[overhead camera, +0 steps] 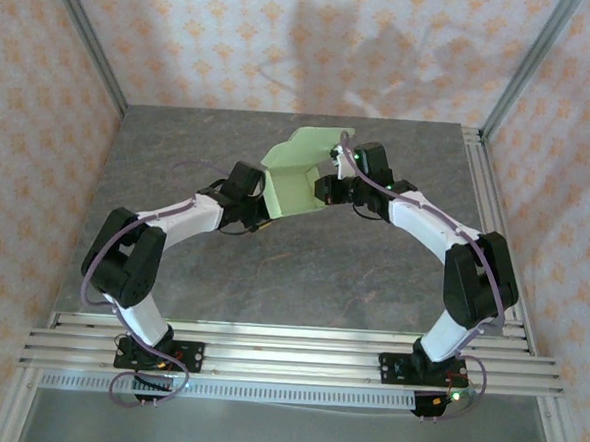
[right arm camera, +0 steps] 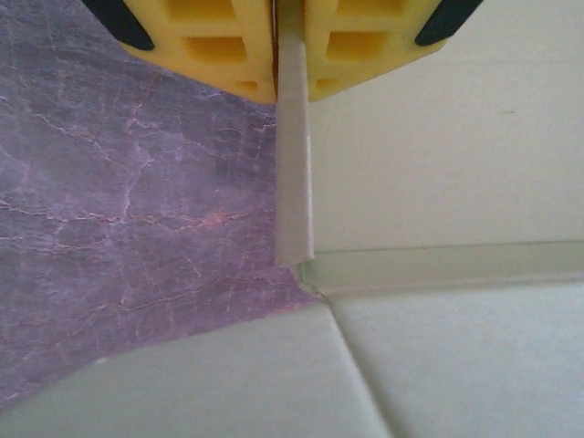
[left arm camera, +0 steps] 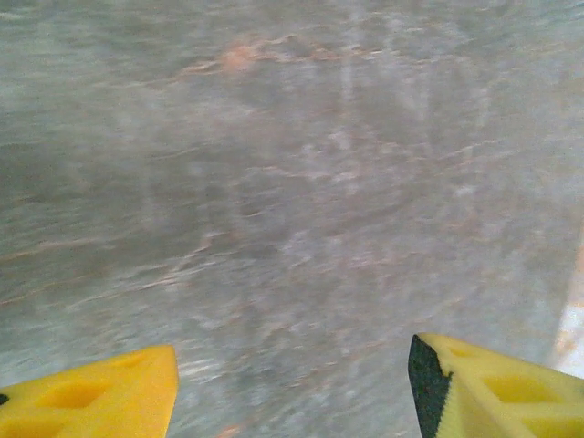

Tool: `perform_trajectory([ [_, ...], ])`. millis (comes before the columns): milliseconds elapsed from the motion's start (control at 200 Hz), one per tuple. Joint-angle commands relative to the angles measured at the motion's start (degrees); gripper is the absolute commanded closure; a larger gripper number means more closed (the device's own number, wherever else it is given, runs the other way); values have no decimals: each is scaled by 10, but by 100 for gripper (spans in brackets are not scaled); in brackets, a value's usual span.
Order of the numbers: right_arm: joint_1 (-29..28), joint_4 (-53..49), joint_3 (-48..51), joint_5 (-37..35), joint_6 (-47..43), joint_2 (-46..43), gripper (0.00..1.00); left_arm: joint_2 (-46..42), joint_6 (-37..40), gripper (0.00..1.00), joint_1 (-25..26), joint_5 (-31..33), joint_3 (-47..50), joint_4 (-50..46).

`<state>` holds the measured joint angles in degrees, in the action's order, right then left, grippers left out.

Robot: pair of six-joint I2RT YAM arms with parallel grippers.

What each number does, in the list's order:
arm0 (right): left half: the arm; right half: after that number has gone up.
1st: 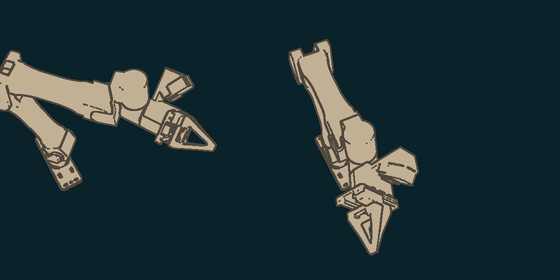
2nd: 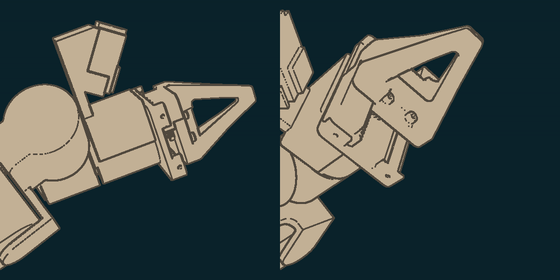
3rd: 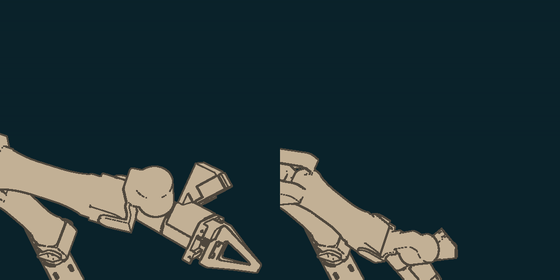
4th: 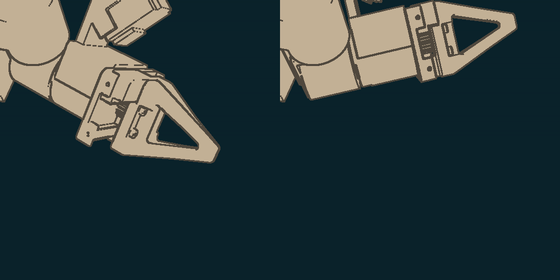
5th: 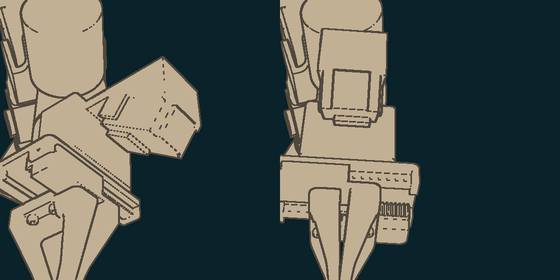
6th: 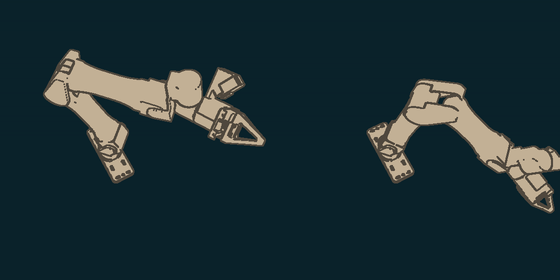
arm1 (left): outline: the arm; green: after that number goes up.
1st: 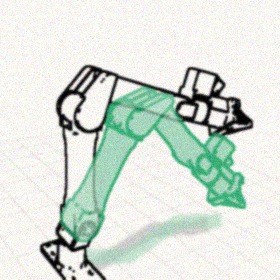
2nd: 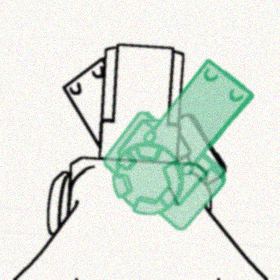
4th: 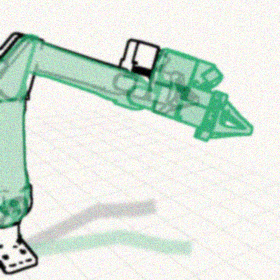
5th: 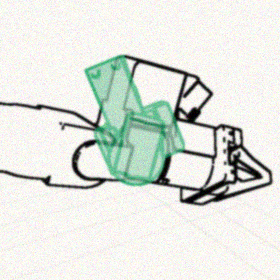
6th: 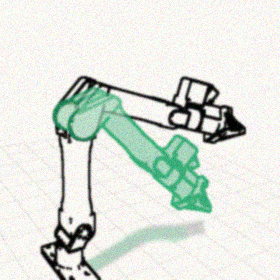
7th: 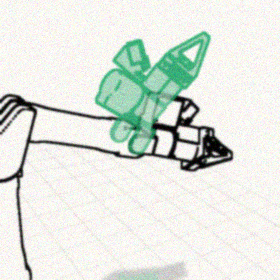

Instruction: Fold the paper box

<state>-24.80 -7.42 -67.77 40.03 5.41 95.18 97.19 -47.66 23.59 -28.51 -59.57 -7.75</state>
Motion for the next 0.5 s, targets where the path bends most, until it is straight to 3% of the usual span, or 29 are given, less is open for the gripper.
perform_trajectory([
  [0,-2,42,10,39,33,-16,87,5,-28,32,8,-29,-37,54],
  [495,-44,18,-1,-30,8,7,86,29,-51,33,26,-57,-85,68],
])
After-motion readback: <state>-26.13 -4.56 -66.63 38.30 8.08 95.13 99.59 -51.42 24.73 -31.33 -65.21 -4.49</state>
